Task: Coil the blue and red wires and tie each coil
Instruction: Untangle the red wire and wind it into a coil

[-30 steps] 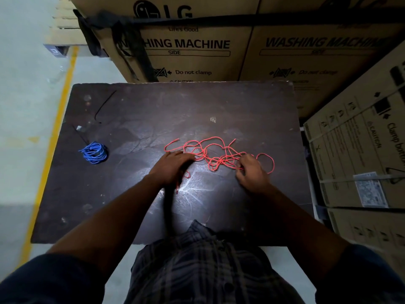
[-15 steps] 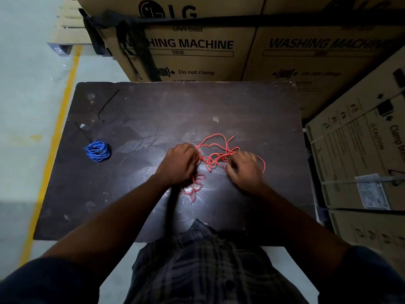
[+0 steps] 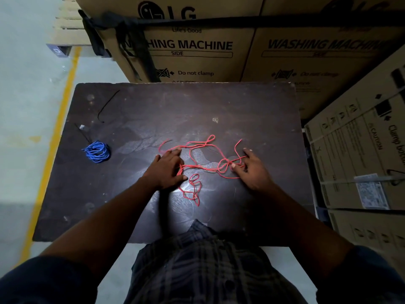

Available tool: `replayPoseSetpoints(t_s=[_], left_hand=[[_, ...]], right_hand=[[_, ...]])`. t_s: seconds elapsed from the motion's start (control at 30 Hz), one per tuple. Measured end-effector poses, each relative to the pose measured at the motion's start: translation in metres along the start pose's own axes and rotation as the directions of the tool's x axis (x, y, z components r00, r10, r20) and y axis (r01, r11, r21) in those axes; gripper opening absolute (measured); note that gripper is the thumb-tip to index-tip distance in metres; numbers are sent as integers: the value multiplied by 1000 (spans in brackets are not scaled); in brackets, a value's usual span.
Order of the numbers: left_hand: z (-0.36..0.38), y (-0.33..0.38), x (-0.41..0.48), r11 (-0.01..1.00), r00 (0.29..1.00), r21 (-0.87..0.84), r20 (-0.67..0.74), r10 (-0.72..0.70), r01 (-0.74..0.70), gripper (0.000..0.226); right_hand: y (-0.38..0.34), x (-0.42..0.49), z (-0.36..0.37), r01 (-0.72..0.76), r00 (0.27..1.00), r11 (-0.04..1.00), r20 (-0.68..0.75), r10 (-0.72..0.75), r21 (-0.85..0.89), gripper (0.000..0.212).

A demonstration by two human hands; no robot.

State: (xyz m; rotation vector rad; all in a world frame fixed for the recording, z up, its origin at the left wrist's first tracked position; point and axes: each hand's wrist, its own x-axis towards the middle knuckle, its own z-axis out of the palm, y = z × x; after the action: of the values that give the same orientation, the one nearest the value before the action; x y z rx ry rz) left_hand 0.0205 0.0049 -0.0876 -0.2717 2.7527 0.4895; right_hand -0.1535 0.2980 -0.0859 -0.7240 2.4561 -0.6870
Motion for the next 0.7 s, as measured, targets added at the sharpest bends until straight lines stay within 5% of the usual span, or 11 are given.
replayPoseSetpoints(t_s=[0.2, 0.43, 0.57, 0.7], left_hand=[[-6, 4, -5, 995, 993, -26, -63, -103, 101, 71], [-18, 57, 14, 996, 929, 13, -360, 86, -87, 39], [-14, 89, 31, 948, 928, 59, -194, 318, -313, 49], [4, 82, 33, 971, 981, 138, 27, 194, -196, 59]], right_hand=[[-8, 9, -3, -65, 997, 995, -54, 61, -69, 20], [-47, 11, -3, 98, 980, 994, -171, -104, -44, 5], [-50, 9, -5, 84, 975, 929, -163, -151, -361, 14], [-29, 8, -4, 2, 996, 938, -82, -33, -346, 30]])
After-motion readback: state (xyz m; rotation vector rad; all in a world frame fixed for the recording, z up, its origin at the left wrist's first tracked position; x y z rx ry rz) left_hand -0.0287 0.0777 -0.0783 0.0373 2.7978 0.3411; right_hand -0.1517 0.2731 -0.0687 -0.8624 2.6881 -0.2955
